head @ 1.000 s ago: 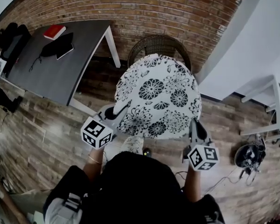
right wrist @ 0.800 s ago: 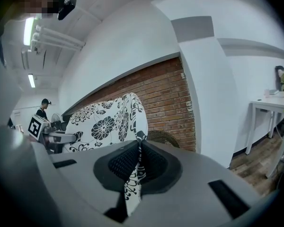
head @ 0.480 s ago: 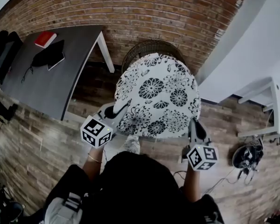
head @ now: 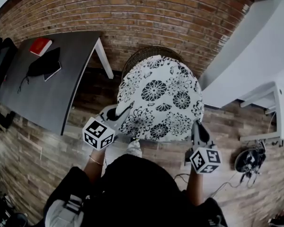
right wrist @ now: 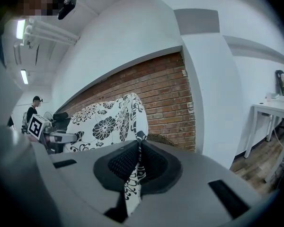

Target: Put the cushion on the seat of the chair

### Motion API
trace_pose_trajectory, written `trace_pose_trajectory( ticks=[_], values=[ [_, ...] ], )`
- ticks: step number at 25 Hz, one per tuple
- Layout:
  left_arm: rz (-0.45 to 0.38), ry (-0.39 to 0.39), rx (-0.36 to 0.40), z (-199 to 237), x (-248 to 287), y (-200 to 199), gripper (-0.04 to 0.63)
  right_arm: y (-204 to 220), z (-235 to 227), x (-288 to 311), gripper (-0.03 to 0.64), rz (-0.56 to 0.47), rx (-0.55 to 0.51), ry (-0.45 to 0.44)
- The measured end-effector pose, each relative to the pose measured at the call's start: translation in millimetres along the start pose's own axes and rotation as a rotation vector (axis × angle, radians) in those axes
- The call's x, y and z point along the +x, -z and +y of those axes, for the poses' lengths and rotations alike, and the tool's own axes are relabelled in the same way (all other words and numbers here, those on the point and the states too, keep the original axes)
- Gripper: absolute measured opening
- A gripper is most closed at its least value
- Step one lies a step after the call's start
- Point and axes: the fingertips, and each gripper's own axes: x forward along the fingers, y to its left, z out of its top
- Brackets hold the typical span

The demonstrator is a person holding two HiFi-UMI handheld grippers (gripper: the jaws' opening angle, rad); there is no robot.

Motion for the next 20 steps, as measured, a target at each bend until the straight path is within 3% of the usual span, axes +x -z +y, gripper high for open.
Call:
trace_pose_trajectory(
  ticks=[20],
  values=[
    [-0.004, 0.029, -0.011, 5.3, 3.0, 3.6, 0.025, -7.6, 6.9, -4.4, 0.012, 0.012, -0.032, 0.017]
  ],
)
